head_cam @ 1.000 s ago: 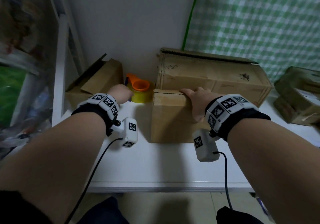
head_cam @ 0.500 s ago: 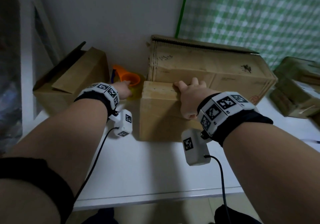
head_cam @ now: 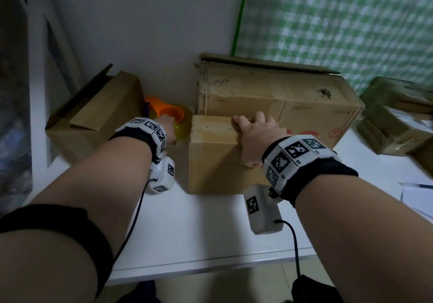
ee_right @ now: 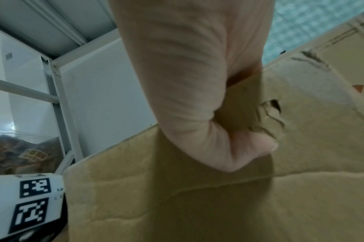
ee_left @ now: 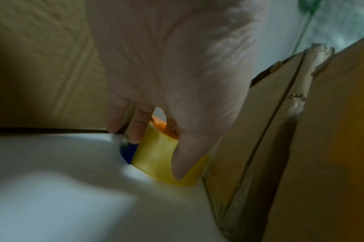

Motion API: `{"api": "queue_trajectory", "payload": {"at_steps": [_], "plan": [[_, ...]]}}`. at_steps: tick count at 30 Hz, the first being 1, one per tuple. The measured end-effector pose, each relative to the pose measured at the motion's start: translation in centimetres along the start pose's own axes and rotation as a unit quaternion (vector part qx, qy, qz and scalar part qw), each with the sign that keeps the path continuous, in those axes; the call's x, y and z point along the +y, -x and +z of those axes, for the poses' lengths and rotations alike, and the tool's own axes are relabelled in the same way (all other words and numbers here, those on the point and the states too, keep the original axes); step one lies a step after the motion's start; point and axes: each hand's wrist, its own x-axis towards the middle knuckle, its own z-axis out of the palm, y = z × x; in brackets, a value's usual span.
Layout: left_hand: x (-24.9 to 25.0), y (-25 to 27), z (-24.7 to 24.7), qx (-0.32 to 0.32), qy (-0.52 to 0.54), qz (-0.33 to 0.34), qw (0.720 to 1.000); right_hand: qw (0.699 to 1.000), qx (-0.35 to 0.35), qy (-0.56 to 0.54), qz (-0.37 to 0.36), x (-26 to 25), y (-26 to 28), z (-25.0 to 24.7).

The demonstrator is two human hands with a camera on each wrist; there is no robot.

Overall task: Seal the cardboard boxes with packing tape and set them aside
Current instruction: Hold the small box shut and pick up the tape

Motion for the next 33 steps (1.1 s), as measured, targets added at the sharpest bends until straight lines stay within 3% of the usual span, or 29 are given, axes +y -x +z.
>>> {"api": "queue_trajectory", "payload": {"at_steps": [9,14,16,19,24,30,33], "plan": [[-2.5,3.3,1.9,0.028,-0.020,0.009,0.999,1.000,0.014,-0.010,0.002,0.1,0.8,0.5],[-3.8,7.0,2.4,0.056,0.143,0.013,0.988,0.999,0.038,-0.026,-0.005,0.7,2.0,1.6],[-3.8,8.6,2.0,0.054,0.266,0.008,0.963,0.998,0.037,-0.043,-0.019,1.2,2.3,1.7],[-2.6,11.6,-0.1,0.050,0.477,-0.025,0.877,0.998,0.018,-0.053,-0.039,1.9,3.0,1.4],[-1.9,15.9,-4.0,0.073,0.632,-0.026,0.771,0.999,0.013,-0.015,-0.035,2.6,4.7,0.7],[-0.6,19.8,-6.5,0.090,0.639,0.045,0.763,0.996,0.018,-0.043,-0.073,3.6,6.5,0.8],[1.0,20.7,-6.6,0.082,0.660,0.102,0.740,0.992,0.013,-0.044,-0.118,4.1,7.6,0.6]]}}
